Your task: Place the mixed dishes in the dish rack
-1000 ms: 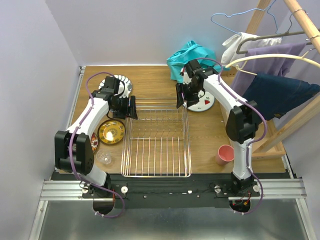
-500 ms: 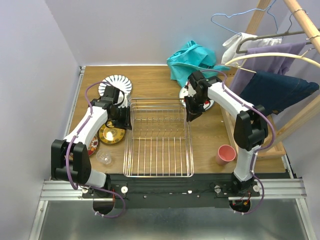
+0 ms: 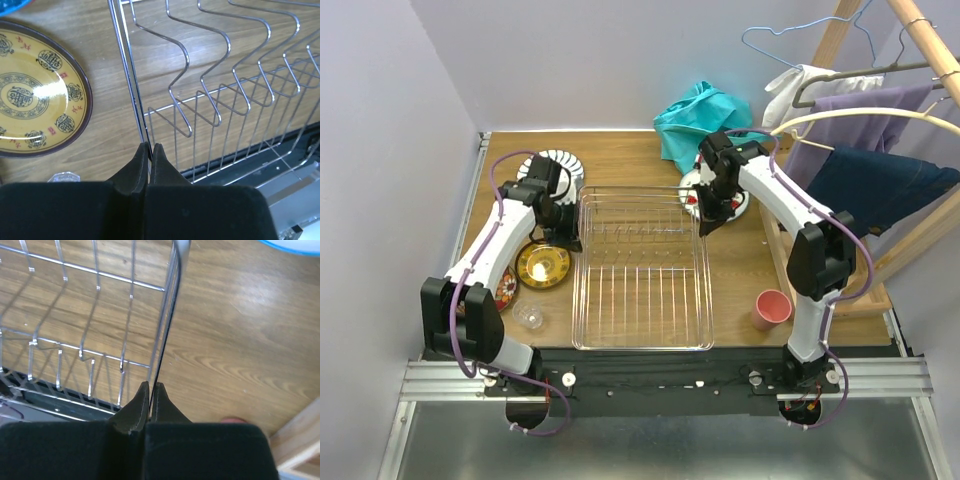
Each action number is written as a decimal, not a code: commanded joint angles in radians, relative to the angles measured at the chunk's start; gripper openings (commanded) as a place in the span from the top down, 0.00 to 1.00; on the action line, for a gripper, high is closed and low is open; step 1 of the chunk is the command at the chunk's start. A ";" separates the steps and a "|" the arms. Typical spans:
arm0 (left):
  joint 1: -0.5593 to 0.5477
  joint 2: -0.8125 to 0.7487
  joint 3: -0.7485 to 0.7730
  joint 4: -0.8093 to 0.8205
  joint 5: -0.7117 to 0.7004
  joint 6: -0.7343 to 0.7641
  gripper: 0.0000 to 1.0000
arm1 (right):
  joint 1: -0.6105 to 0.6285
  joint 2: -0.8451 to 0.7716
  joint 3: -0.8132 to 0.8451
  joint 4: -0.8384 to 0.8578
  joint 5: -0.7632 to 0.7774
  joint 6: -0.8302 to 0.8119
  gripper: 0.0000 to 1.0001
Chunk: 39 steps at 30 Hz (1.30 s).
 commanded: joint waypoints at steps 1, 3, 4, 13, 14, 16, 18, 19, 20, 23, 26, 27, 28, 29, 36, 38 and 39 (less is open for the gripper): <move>-0.069 0.024 0.186 -0.024 0.222 0.031 1.00 | 0.039 -0.037 0.109 0.023 -0.062 -0.061 1.00; -0.073 0.040 0.195 -0.018 0.231 0.007 1.00 | 0.039 -0.026 0.112 0.025 -0.067 -0.061 1.00; -0.073 0.048 0.198 -0.007 0.230 0.004 1.00 | 0.039 -0.019 0.115 0.026 -0.070 -0.058 1.00; -0.064 0.093 0.202 0.008 0.251 0.005 1.00 | 0.045 0.061 0.288 0.028 -0.134 -0.064 1.00; -0.058 0.099 0.194 0.013 0.257 0.004 1.00 | 0.051 0.063 0.302 0.029 -0.139 -0.064 0.99; -0.046 0.109 0.171 0.027 0.280 -0.006 1.00 | 0.062 0.067 0.340 0.022 -0.139 -0.075 0.99; -0.041 0.122 0.162 0.043 0.280 -0.013 1.00 | 0.062 0.087 0.348 0.020 -0.128 -0.076 1.00; -0.040 0.131 0.163 0.050 0.282 -0.012 1.00 | 0.062 0.098 0.366 0.020 -0.129 -0.078 0.99; -0.035 0.139 0.165 0.054 0.282 -0.009 1.00 | 0.062 0.107 0.377 0.020 -0.132 -0.078 1.00; -0.024 0.169 0.181 0.053 0.285 -0.004 1.00 | 0.070 0.147 0.447 0.029 -0.143 -0.076 0.99; -0.018 0.201 0.206 0.024 0.300 0.010 1.00 | 0.079 0.162 0.457 0.028 -0.151 -0.076 0.99; -0.018 0.206 0.211 0.020 0.300 0.010 1.00 | 0.080 0.167 0.449 0.031 -0.151 -0.073 1.00; -0.017 0.212 0.217 0.020 0.297 0.011 1.00 | 0.080 0.176 0.446 0.031 -0.148 -0.069 0.99; -0.017 0.226 0.221 0.019 0.288 0.011 1.00 | 0.080 0.185 0.446 0.032 -0.148 -0.067 1.00; -0.004 0.275 0.298 0.036 0.204 0.005 1.00 | 0.076 0.293 0.485 0.045 -0.174 -0.066 1.00; 0.000 0.287 0.324 0.036 0.193 0.011 1.00 | 0.073 0.328 0.506 0.048 -0.177 -0.067 0.99; 0.002 0.298 0.335 0.036 0.182 0.011 1.00 | 0.071 0.337 0.514 0.049 -0.182 -0.067 0.99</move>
